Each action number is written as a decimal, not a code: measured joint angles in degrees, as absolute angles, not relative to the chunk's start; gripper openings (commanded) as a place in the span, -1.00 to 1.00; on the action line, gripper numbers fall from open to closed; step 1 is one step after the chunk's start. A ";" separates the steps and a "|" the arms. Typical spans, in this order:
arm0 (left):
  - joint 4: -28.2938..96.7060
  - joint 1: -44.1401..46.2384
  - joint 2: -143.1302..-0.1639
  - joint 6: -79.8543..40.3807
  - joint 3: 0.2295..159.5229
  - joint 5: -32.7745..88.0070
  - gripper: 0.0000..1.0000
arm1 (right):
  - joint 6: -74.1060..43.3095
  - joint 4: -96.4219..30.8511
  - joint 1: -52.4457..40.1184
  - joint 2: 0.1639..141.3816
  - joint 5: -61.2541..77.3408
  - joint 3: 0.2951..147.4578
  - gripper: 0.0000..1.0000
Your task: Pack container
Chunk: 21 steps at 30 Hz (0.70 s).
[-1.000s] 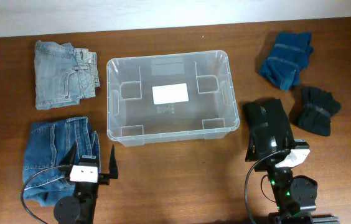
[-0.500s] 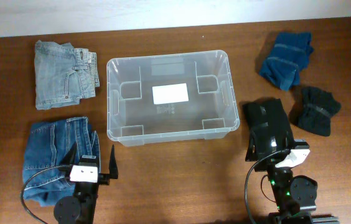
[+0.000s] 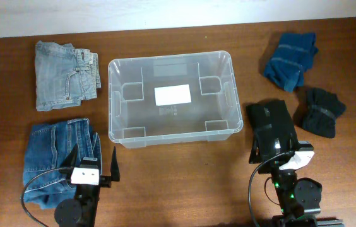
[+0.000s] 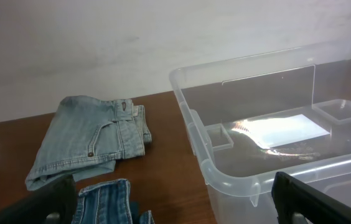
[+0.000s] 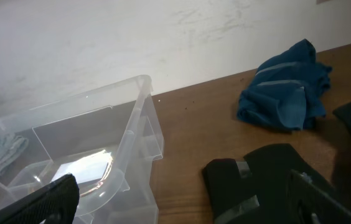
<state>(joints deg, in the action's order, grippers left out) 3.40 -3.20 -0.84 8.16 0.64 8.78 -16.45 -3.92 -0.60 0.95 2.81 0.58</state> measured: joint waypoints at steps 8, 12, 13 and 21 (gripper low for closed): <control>3.38 -3.20 -0.84 8.16 0.64 8.75 0.99 | -16.45 -3.77 -0.60 0.95 2.52 0.58 0.97; 3.38 -3.20 -0.84 8.19 0.64 8.78 0.99 | -16.49 -2.98 -0.60 0.95 2.26 0.58 0.96; 3.38 -3.20 -0.84 8.19 0.64 8.78 0.99 | -16.51 -3.46 -0.60 0.95 2.48 0.58 0.97; 3.38 -3.20 -0.84 8.19 0.64 8.75 0.99 | -16.56 -1.76 -0.60 0.99 2.13 0.58 0.97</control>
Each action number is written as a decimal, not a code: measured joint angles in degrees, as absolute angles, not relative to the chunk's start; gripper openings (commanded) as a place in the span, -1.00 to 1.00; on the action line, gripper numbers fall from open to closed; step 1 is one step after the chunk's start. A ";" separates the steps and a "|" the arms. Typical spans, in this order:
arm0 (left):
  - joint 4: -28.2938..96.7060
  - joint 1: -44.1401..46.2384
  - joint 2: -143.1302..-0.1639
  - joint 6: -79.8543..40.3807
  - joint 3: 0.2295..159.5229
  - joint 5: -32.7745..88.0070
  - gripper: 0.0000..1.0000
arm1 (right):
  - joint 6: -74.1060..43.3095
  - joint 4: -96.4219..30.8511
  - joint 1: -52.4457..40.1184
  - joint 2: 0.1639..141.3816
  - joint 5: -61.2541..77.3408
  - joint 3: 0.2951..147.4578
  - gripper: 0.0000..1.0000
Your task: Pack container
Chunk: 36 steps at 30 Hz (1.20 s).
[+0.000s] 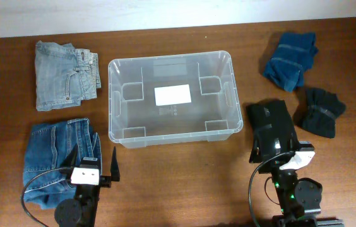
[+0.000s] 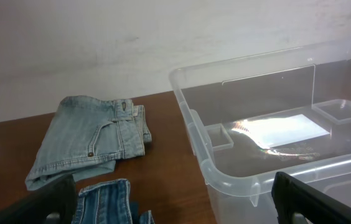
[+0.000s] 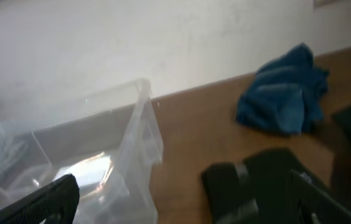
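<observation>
A clear plastic container (image 1: 231, 94) stands empty in the middle of the table. Light blue folded jeans (image 1: 64, 74) lie to its left at the back, and dark blue jeans (image 1: 55, 157) lie in front of them. My left gripper (image 1: 96, 162) hangs open over the dark jeans' right edge. To the container's right lies a black folded garment (image 1: 272, 126), with my right gripper (image 1: 282, 151) open above its near end. A blue garment (image 1: 290, 60) and a dark bundle (image 1: 320, 111) lie further right.
The wooden table (image 1: 178, 176) runs to a pale wall at the back. The container's near rim (image 2: 269, 177) stands close before my left gripper, and its right corner (image 3: 141, 118) is to the left of my right gripper.
The right wrist view has gone blurred and shifted slightly, so the right arm has moved a little. The left arm and all the clothes are where they were.
</observation>
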<state>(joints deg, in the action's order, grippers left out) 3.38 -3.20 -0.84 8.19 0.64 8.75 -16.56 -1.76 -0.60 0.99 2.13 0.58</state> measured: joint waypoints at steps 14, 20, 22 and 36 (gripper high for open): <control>3.40 -3.20 -0.84 8.19 0.64 8.78 0.99 | -14.87 -31.18 -0.60 14.79 -10.52 36.45 0.97; 3.40 -3.20 -0.84 8.19 0.64 8.75 0.99 | -14.28 -52.07 0.10 35.92 -15.55 58.26 0.97; 3.40 -3.20 -0.84 8.19 0.64 8.75 0.99 | -13.15 -55.66 1.67 43.57 -15.20 63.46 0.97; 3.40 -3.20 -0.84 8.19 0.64 8.62 0.99 | -13.13 -58.59 37.67 82.19 7.66 74.48 0.97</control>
<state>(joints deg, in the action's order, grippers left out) 3.40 -3.20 -0.84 8.19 0.64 8.62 -13.13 -58.59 37.67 82.19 7.66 74.48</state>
